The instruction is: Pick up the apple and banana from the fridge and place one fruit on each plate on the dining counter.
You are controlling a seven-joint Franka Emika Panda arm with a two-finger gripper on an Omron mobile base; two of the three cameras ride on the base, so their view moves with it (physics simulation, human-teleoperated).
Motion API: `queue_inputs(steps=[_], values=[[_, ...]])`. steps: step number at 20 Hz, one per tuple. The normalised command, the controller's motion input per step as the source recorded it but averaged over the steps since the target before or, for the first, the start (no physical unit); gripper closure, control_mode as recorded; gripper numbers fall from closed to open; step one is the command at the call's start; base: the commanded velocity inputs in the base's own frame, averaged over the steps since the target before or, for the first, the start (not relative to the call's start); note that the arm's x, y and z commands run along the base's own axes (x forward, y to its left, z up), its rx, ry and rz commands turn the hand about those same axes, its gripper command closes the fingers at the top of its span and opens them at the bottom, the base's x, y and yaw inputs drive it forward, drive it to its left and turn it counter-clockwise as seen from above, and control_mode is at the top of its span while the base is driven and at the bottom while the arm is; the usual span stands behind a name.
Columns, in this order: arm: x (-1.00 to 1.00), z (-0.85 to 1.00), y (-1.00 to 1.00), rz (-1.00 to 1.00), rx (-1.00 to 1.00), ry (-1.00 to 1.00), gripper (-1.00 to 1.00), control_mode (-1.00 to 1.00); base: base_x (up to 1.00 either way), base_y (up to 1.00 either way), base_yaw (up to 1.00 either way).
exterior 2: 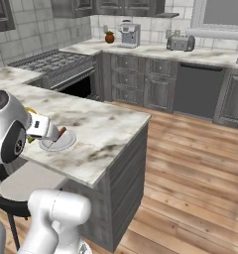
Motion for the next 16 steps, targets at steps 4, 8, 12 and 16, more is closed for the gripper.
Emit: queue_inputs(steps=[4,8,12,16], values=[[0.61,-0.22,0.17,0.18,-0.06,0.06,1.00,-1.00,0.00,0.00,0.00],[0.68,-0.59,0.13,0.24,-0.06,0.10,1.00,-1.00,0.00,0.00,0.00],[0.63,-0.73,0.30,0.19,-0.09,0.02,1.00,-1.00,0.00,0.00,0.00],[0.80,-0.52,0.25,0.06,-0.02,0.02,1.00,-1.00,0.00,0.00,0.00]])
